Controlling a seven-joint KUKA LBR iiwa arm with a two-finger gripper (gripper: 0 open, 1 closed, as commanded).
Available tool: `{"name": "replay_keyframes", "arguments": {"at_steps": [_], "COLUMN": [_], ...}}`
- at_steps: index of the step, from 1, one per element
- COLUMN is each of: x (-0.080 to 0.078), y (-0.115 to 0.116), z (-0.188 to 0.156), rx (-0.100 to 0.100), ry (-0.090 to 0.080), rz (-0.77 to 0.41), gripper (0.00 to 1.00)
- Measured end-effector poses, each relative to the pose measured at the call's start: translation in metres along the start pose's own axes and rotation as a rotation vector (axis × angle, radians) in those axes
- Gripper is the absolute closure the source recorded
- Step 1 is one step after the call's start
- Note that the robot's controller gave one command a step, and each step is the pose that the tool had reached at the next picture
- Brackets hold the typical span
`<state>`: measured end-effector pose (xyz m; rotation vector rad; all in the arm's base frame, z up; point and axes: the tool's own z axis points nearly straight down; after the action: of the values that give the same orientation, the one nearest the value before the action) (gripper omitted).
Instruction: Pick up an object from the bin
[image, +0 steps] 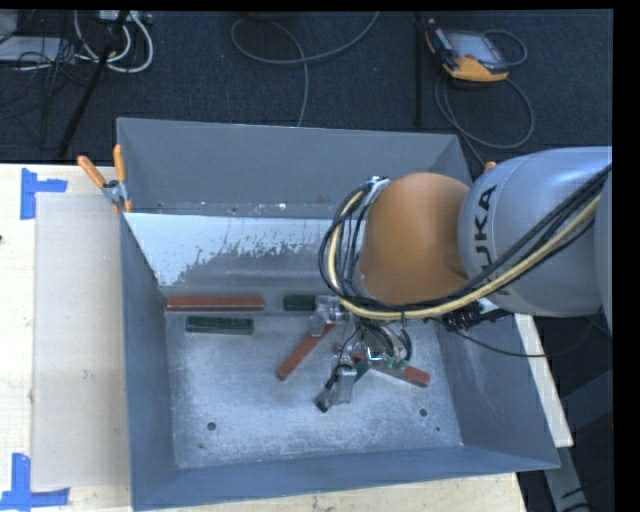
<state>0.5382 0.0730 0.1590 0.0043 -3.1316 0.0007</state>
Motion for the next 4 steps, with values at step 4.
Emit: {"name": "replay_keyframes", "arguments": {"at_steps": [4], "x": [-0.073], "y": [-0.02], "z": [0.086], "rx": [0.002], "ry": [-0.012], "rz": [-0.346], "gripper": [0.0]}}
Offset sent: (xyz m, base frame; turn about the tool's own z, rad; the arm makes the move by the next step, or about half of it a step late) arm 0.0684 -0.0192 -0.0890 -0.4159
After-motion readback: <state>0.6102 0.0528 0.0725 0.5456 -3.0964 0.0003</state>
